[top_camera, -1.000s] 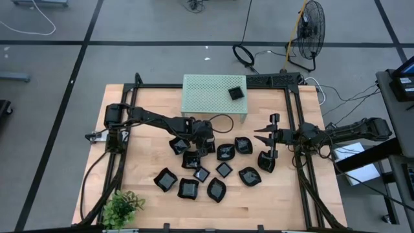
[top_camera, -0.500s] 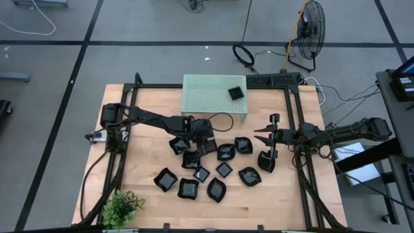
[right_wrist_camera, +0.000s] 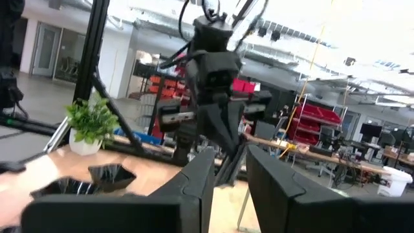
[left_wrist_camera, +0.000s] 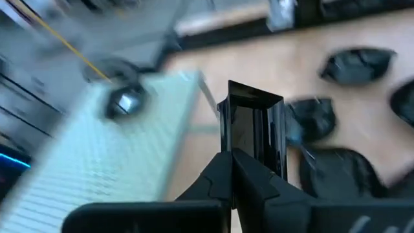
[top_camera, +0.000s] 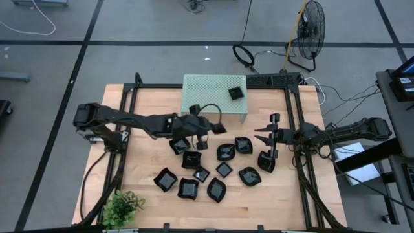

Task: Pick & Place Mini shaped plates
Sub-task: Stack the black square plate on top of the other black square plates on the shelf

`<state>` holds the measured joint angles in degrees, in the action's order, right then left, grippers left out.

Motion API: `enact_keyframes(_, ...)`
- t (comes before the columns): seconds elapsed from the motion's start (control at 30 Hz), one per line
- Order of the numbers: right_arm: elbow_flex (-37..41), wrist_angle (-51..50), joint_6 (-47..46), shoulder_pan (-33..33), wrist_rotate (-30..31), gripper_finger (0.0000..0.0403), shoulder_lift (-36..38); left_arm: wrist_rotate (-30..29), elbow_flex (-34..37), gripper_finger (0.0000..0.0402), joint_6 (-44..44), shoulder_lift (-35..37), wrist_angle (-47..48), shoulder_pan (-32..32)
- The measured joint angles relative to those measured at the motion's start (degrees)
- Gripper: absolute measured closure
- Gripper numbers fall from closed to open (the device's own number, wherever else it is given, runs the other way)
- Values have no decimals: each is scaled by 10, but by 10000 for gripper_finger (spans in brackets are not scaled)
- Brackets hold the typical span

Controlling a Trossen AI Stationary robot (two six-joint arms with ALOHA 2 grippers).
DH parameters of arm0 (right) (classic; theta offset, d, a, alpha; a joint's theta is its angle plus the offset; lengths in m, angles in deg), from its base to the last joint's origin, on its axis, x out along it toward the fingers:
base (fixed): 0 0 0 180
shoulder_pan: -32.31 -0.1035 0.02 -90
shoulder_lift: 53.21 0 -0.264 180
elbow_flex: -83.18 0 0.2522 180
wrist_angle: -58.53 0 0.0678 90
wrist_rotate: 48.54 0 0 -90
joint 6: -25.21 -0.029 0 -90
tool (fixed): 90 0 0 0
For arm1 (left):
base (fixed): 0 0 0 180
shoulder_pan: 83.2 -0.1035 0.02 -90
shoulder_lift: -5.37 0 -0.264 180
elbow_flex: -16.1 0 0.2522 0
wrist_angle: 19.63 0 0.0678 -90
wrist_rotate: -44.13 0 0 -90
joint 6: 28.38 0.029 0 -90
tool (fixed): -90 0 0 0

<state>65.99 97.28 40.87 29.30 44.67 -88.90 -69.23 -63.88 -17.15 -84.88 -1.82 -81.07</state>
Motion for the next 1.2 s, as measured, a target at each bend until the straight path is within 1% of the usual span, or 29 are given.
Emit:
enact_keyframes(0.13,0,23,-13,0,8,324,-9,-55,0,397,97,0,-80,15)
enact_keyframes(0.23,-2,33,-30,0,55,313,-18,-73,0,396,165,-9,-137,21)
enact_keyframes(0.3,-7,30,-36,0,95,296,-26,-96,0,394,203,-20,-170,26)
enact_keyframes(0.37,-10,30,-53,0,119,274,-41,-120,0,397,243,-28,-201,30)
enact_keyframes(0.43,-16,30,-73,0,120,249,-57,-136,0,398,280,-35,-237,34)
enact_keyframes(0.57,-35,69,-116,0,118,211,-101,-162,0,395,339,-48,-295,41)
enact_keyframes(0.63,-44,82,-125,0,118,201,-129,-163,0,398,352,-50,-310,43)
enact_keyframes(0.73,-63,103,-137,0,125,198,-175,-163,0,395,348,-50,-316,44)
enact_keyframes(0.83,-84,131,-137,0,148,203,-224,-163,0,397,338,-50,-312,46)
enact_keyframes(1.0,-106,205,-133,0,147,213,-302,-161,0,394,336,-50,-311,53)
enact_keyframes(1.13,-124,243,-129,0,147,218,-349,-161,0,398,330,-50,-311,57)
enact_keyframes(1.2,-135,245,-131,0,146,218,-366,-159,0,396,324,-50,-307,59)
